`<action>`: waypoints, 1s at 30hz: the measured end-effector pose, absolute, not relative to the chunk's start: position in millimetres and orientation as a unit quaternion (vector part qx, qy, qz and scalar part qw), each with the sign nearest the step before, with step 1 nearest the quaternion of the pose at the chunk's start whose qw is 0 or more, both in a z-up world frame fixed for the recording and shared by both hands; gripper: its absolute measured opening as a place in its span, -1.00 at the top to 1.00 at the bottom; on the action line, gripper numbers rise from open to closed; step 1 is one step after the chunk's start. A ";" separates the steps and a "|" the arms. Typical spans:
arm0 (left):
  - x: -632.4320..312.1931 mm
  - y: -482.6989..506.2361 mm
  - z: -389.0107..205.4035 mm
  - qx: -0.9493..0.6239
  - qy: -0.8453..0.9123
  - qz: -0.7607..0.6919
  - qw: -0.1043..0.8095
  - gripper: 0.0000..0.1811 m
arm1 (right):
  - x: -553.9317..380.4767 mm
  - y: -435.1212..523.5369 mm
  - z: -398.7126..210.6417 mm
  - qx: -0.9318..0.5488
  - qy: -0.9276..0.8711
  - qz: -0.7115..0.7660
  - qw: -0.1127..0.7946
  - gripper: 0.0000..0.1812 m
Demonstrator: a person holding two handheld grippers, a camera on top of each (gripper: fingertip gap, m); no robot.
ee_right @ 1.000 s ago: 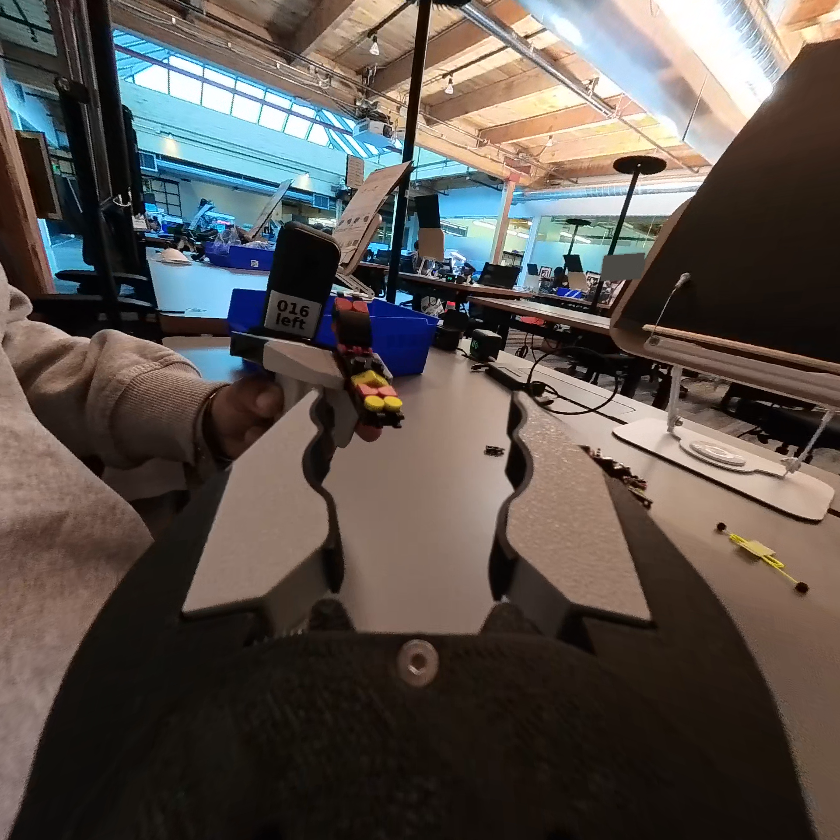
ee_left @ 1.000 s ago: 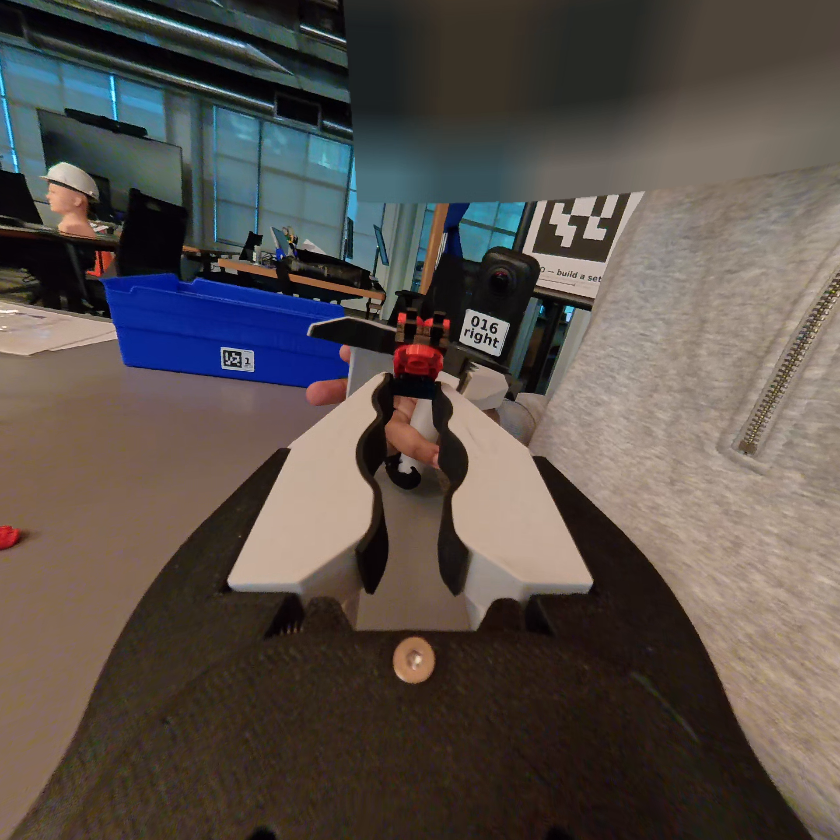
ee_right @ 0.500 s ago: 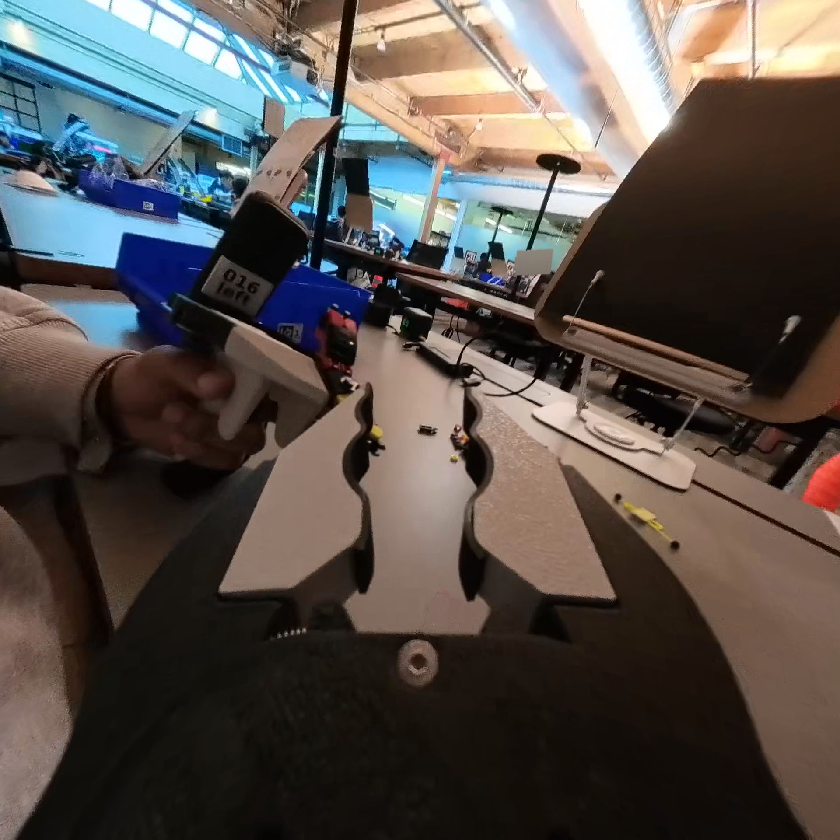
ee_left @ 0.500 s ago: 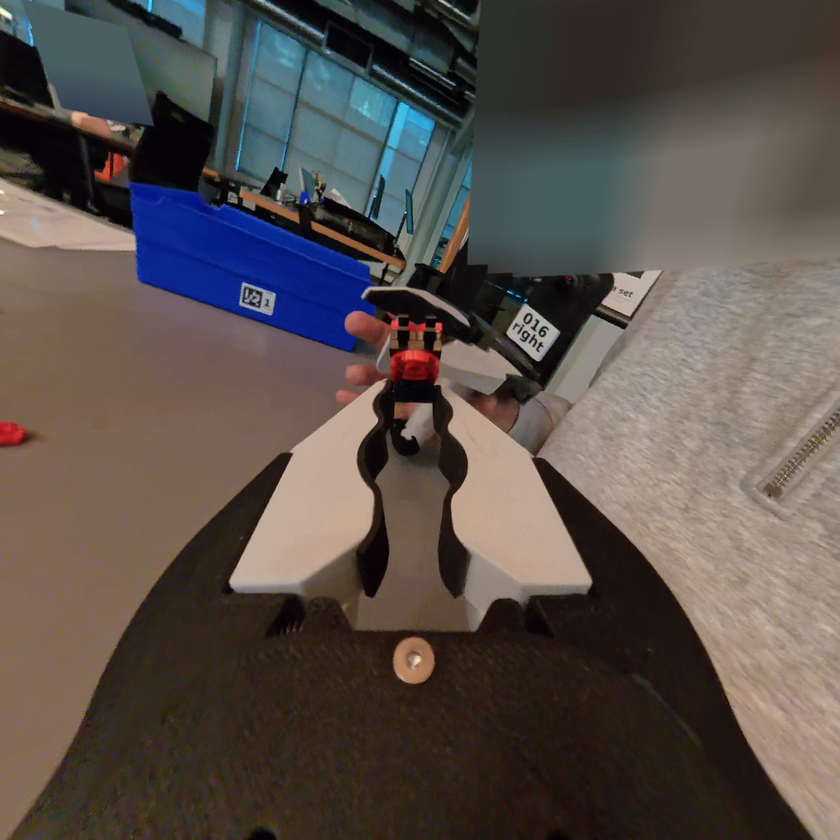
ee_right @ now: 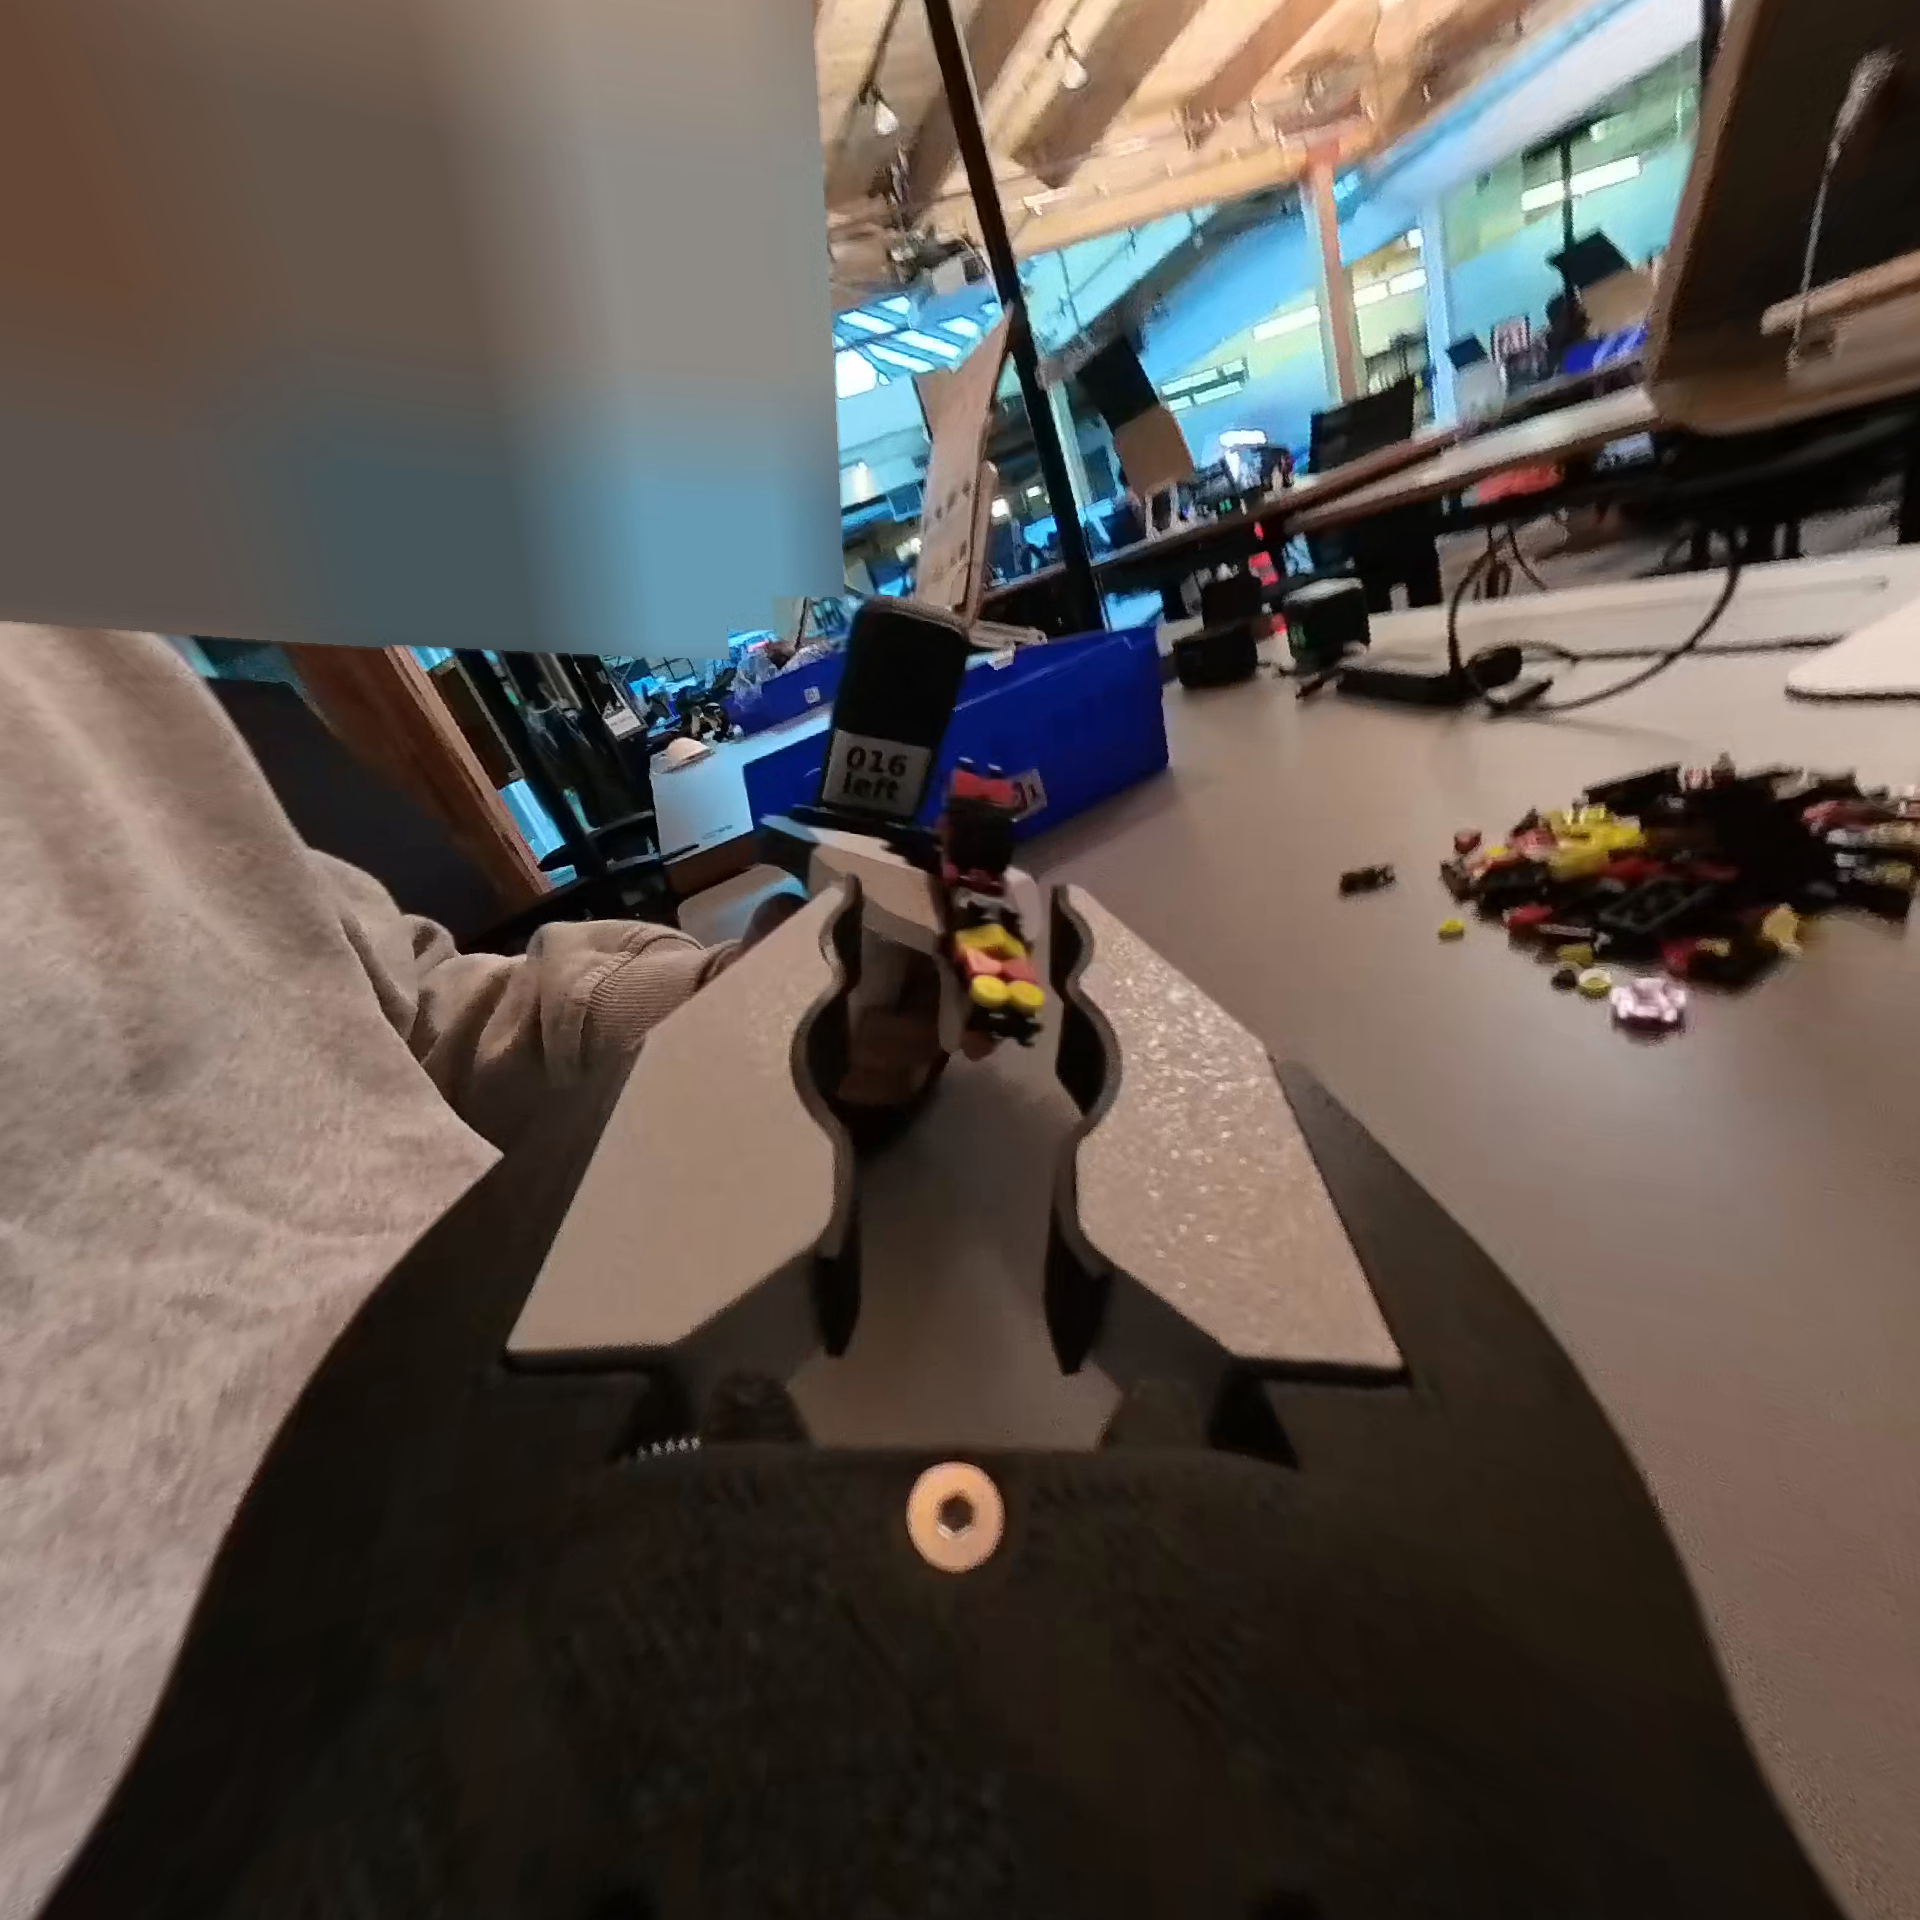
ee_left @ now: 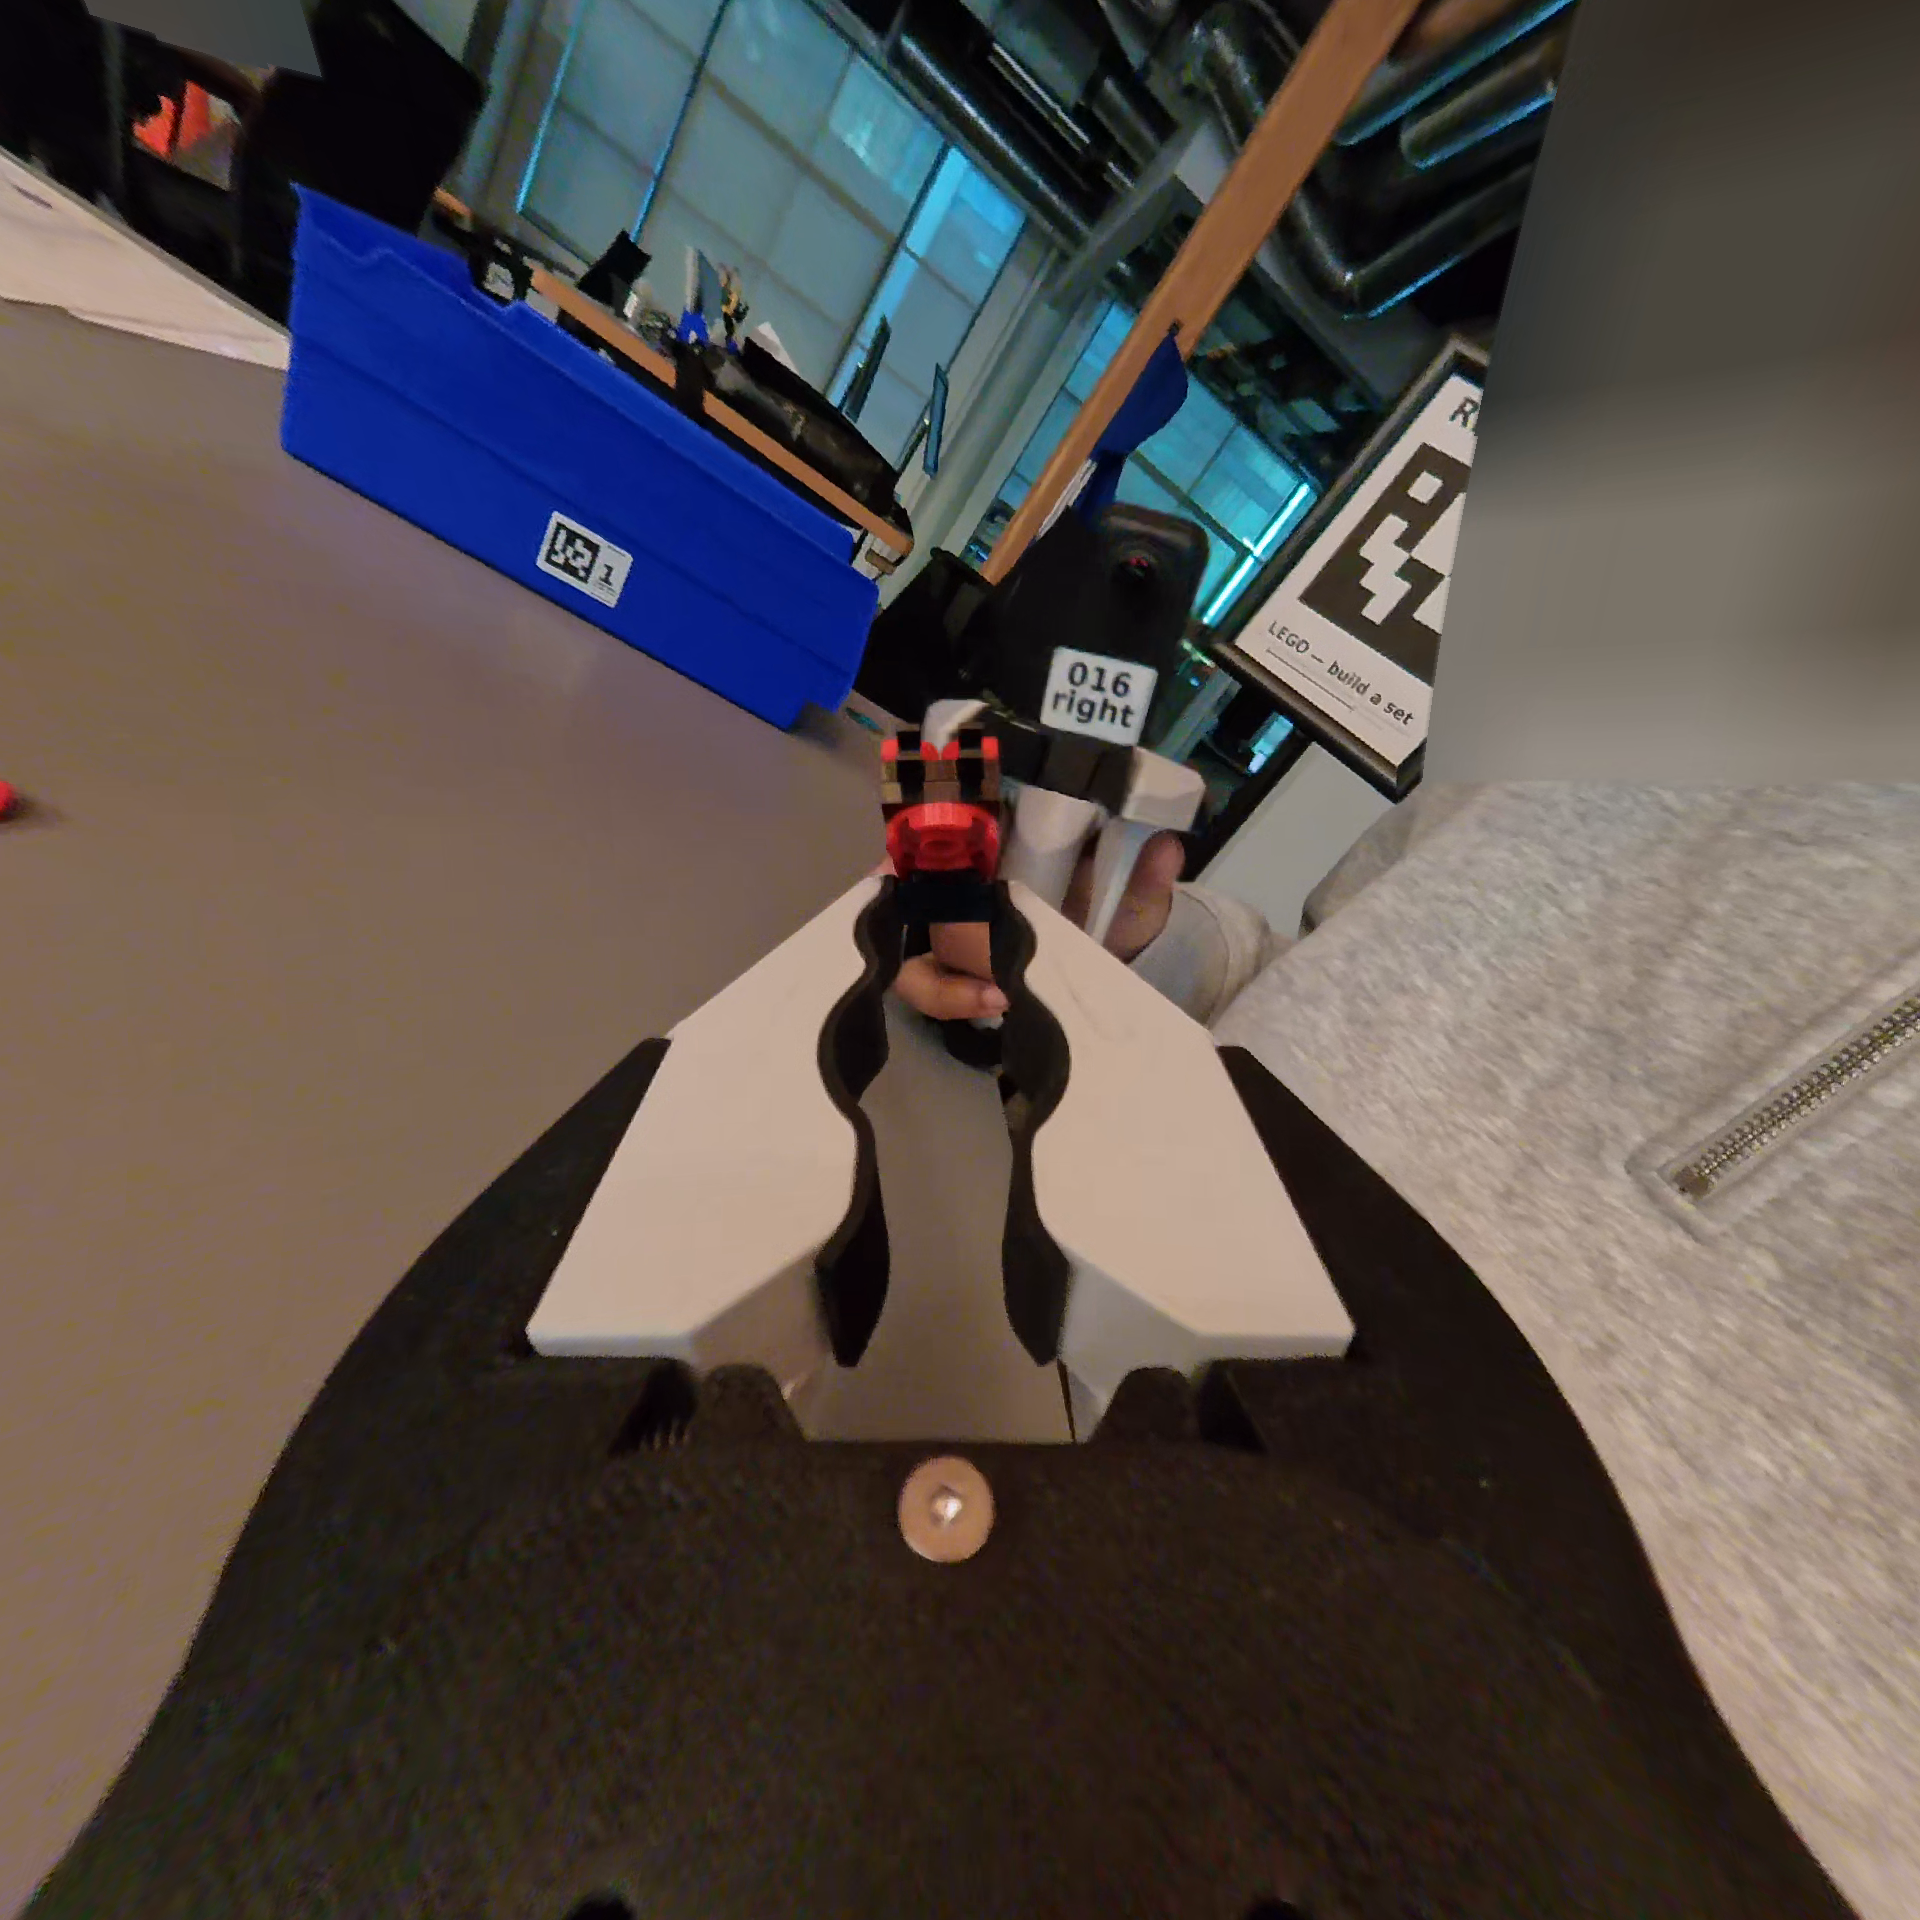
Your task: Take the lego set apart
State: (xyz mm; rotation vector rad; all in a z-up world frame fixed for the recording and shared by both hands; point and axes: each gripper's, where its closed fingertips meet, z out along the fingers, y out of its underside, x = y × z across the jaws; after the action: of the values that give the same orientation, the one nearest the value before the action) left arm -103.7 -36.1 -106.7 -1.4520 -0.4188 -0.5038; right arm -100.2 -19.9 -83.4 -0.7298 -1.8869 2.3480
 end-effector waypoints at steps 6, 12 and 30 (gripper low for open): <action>-89.3 -30.4 -110.6 -0.679 -0.154 -0.230 0.680 0.85 | -92.5 -25.7 -102.6 -0.260 -0.638 0.718 -0.102 0.59; -78.2 -28.4 -121.5 -0.723 -0.121 -0.219 0.643 0.84 | -85.5 -22.8 -111.0 -0.250 -0.660 0.693 -0.149 0.80; -63.6 -27.5 -133.2 -0.757 -0.090 -0.239 0.602 0.84 | -66.7 -36.7 -138.7 -0.189 -0.767 0.607 -0.090 0.84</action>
State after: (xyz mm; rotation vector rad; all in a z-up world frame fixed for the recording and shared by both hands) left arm -63.6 -27.5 -133.2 -1.7540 -0.2074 -0.5529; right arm -66.7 -36.7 -138.7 -0.6312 -2.5577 2.0227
